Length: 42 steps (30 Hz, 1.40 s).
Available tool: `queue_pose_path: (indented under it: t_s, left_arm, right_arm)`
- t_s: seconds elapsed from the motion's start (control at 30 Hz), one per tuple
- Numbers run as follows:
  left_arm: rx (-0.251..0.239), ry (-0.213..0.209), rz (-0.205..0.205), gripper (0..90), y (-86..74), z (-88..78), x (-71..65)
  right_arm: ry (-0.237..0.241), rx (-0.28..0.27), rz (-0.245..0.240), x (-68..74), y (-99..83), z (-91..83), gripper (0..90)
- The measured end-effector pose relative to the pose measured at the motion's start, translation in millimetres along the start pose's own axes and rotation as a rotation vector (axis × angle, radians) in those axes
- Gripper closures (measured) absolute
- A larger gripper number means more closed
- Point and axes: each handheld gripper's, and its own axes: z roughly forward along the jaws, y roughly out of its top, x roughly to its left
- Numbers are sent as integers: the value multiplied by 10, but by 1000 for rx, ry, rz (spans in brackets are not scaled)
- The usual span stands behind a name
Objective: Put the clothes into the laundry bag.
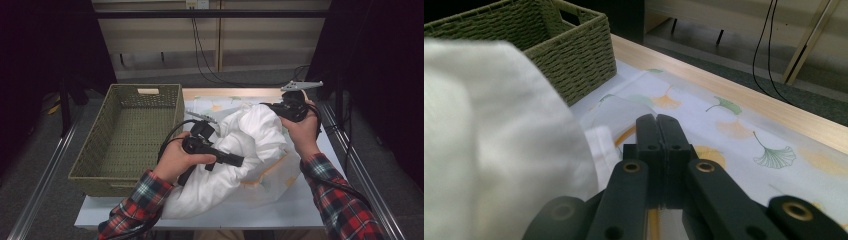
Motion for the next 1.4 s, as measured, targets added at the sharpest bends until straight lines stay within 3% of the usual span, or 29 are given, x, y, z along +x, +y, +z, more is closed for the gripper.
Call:
queue_pose_path:
  t_s: [0.07,0.3,0.4,0.63,0.73,0.87,0.97,1.1,1.23,1.3,1.4]
  left_arm:
    - [10,3,-18,571,-28,57,22]
    - [48,25,-20,570,-88,187,77]
    - [61,73,-13,569,-76,207,89]
    - [20,199,-17,570,-14,124,175]
    - [2,229,-24,570,4,74,222]
    - [29,191,-3,571,0,76,173]
    - [68,155,24,570,-15,152,83]
    - [95,113,24,569,-47,278,66]
    - [116,137,2,568,-69,376,122]
    - [99,154,-41,566,-73,393,153]
    - [91,198,-53,566,-57,380,190]
  right_arm:
    - [2,0,-7,12,17,-11,894]
    - [7,-2,-22,52,61,-46,893]
    - [10,-1,-24,62,66,-53,894]
    - [13,-14,-27,81,87,-101,894]
    - [12,-14,-31,82,95,-118,894]
    - [14,-8,-32,77,89,-112,894]
    - [14,-12,-29,65,83,-90,894]
    - [21,-14,-24,85,85,-62,894]
    - [30,-16,-32,126,107,-64,894]
    - [34,-17,-40,141,111,-72,893]
    - [39,-13,-46,151,110,-93,894]
